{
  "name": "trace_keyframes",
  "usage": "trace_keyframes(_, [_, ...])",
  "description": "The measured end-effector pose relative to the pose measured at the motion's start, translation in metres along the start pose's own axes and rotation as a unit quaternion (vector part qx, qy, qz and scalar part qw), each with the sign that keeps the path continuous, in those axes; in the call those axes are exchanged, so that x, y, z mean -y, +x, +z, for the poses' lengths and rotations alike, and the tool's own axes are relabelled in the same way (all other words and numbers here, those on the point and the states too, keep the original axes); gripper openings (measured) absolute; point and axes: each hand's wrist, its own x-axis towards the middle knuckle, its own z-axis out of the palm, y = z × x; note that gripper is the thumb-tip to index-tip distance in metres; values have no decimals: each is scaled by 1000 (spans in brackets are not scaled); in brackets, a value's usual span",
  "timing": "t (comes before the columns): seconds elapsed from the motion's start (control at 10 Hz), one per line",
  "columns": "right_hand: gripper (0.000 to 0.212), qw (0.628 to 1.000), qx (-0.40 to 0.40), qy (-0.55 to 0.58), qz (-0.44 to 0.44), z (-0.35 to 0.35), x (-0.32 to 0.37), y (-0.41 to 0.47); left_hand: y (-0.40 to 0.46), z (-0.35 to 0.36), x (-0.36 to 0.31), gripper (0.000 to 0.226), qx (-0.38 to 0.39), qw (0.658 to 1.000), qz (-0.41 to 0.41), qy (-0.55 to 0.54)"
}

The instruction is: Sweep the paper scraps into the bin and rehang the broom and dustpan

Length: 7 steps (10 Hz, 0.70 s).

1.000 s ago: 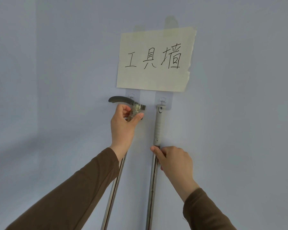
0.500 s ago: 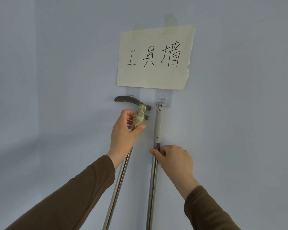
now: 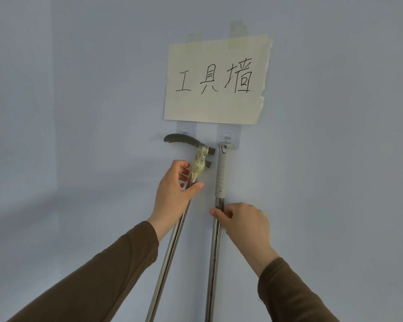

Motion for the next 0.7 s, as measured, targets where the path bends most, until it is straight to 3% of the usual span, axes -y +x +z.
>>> trace_keyframes(0.7, [66,1000,-23,-15,-13,-30,-5,-8,-22,-35,3,64,13,998,20,62])
